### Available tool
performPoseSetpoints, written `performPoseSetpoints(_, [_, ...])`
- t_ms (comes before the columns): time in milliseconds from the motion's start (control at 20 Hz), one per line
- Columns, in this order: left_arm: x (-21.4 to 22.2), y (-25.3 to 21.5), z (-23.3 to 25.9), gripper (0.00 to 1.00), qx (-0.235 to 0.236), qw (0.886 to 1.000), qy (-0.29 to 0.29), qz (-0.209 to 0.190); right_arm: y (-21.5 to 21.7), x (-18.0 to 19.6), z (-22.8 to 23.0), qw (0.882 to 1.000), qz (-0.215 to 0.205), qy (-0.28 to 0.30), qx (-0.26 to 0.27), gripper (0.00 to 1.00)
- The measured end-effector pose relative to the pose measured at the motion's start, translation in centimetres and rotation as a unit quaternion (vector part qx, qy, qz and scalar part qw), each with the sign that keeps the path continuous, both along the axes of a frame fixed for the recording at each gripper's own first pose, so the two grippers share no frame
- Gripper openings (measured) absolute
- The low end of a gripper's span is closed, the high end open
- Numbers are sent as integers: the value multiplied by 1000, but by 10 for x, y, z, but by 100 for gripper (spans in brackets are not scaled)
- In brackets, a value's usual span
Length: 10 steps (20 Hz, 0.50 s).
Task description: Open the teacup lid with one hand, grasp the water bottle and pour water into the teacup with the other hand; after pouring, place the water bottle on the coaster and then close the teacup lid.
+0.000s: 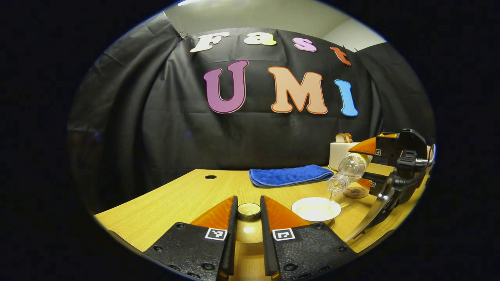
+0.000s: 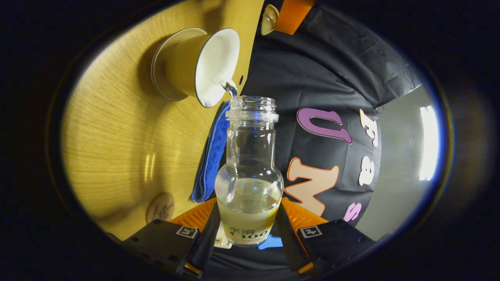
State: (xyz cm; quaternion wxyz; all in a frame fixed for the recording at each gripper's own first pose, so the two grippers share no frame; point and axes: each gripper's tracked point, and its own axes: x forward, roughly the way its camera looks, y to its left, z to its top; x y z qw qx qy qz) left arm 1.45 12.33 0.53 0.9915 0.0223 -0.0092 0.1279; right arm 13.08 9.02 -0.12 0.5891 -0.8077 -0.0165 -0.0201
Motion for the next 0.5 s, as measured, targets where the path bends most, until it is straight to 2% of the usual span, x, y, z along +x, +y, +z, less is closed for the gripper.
performPoseSetpoints(200, [0, 0, -1, 27, 0, 1000, 0, 0, -2, 3, 9, 1000, 8, -12, -8, 80])
performPoseSetpoints(500, [0, 0, -1, 27, 0, 1000, 0, 0, -4, 7, 27, 999, 14, -36, -14, 77])
